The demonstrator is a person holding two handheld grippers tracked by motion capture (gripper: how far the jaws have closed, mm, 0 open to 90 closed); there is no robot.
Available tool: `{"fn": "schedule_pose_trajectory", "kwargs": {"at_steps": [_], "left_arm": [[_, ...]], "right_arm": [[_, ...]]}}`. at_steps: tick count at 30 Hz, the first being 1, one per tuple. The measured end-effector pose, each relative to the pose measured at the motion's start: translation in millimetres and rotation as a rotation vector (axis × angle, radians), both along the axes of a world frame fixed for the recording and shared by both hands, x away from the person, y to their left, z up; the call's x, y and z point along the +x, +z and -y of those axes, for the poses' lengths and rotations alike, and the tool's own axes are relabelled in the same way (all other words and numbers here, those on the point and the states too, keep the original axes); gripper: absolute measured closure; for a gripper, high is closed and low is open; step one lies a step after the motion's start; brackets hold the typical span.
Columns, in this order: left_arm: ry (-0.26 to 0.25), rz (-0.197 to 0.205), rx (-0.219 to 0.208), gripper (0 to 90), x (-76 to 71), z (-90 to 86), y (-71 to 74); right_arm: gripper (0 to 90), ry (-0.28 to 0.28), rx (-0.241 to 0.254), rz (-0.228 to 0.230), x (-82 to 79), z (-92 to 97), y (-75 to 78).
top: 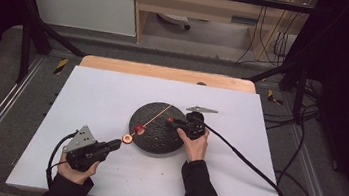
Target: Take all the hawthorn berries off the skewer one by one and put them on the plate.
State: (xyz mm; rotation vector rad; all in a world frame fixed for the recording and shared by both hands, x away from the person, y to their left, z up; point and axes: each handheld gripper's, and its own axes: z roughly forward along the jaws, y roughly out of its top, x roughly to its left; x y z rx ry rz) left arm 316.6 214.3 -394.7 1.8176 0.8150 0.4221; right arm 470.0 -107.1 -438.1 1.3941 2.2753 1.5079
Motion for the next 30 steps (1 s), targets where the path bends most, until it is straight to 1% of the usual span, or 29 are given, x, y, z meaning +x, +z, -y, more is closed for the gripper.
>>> {"fn": "schedule_pose_trajectory", "kwargs": {"at_steps": [3, 5, 9, 11, 14, 16, 19, 22, 27, 30], "left_arm": [[0.001, -0.002, 0.002, 88.5, 0.2, 0.6, -0.7], [0.000, -0.002, 0.001, 88.5, 0.3, 1.3, -0.9], [0.000, -0.006, 0.004, 88.5, 0.7, 1.7, -1.6], [0.000, -0.008, 0.004, 88.5, 1.0, 2.4, -2.4], [0.000, -0.007, 0.006, 88.5, 1.0, 3.0, -2.8], [0.001, -0.008, 0.008, 88.5, 0.9, 3.1, -2.7], [0.005, -0.011, 0.008, 88.5, 1.3, 3.3, -3.3], [0.010, -0.014, 0.010, 88.5, 2.3, 3.7, -4.2], [0.010, -0.013, 0.012, 88.5, 2.6, 5.4, -4.5], [0.010, -0.014, 0.013, 88.5, 3.1, 7.1, -5.0]], "right_arm": [[59.5, 0.010, -0.028, -0.014, -2.1, -3.6, -7.8], [59.5, 0.018, -0.042, -0.013, -3.2, -5.0, -10.8], [59.2, 0.023, -0.071, -0.020, -4.7, -6.0, -13.6], [56.3, 0.022, -0.072, -0.015, -5.5, -6.0, -12.6], [50.2, 0.022, -0.063, -0.005, -7.7, -4.2, -6.0], [45.1, 0.020, -0.051, 0.016, -10.8, -2.0, 1.3], [35.2, 0.031, -0.020, 0.041, -18.1, 1.0, 13.5], [24.4, 0.047, 0.019, 0.052, -27.3, 2.0, 22.2], [12.1, 0.070, 0.051, 0.067, -41.3, 1.9, 28.7], [7.8, 0.085, 0.062, 0.071, -48.8, 0.4, 29.7]]}}
